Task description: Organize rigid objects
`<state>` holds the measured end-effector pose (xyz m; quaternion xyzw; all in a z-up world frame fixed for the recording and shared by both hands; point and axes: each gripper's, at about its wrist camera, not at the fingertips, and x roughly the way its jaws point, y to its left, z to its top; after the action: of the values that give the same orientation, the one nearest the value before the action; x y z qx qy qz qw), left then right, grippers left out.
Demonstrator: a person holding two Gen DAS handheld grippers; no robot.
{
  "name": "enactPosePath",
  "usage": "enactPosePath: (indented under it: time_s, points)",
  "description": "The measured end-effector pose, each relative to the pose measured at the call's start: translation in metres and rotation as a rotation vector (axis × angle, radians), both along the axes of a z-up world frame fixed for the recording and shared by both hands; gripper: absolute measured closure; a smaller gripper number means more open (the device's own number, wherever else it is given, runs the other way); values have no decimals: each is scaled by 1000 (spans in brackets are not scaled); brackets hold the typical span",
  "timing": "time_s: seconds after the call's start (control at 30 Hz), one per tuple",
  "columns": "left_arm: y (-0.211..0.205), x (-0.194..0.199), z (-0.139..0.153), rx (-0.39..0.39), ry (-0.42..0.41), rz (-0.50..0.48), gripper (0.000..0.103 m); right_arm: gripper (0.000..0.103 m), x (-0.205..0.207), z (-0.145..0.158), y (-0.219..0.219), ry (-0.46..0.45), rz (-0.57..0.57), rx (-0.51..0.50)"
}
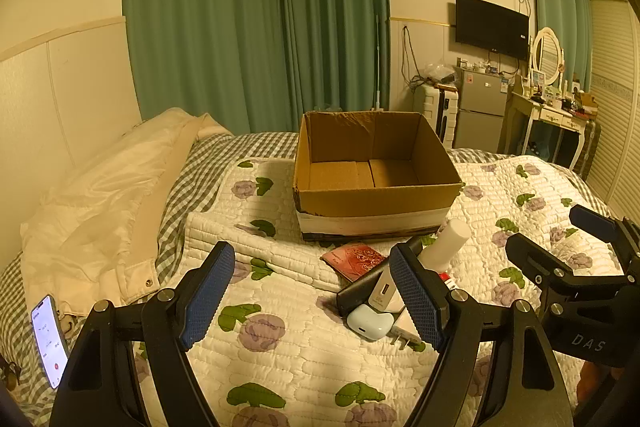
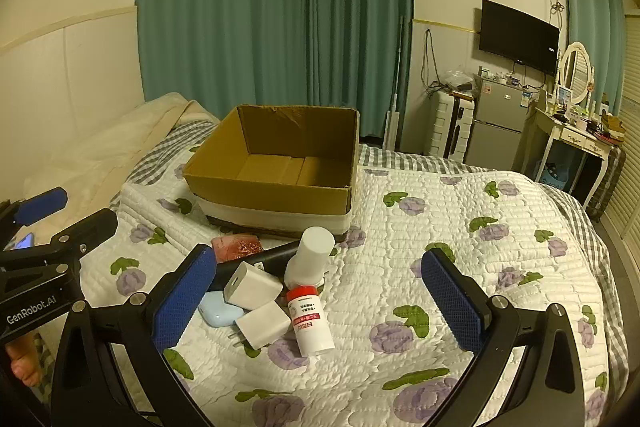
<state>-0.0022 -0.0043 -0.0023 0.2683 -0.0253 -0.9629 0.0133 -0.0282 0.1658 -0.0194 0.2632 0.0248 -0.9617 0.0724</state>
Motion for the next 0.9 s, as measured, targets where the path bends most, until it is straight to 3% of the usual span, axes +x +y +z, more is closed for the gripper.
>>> enactPosePath:
  time_s: [0.9]
  points:
    - [-2,0,0,2,-3,1,21,0,0,-2,-3,-5,9,4]
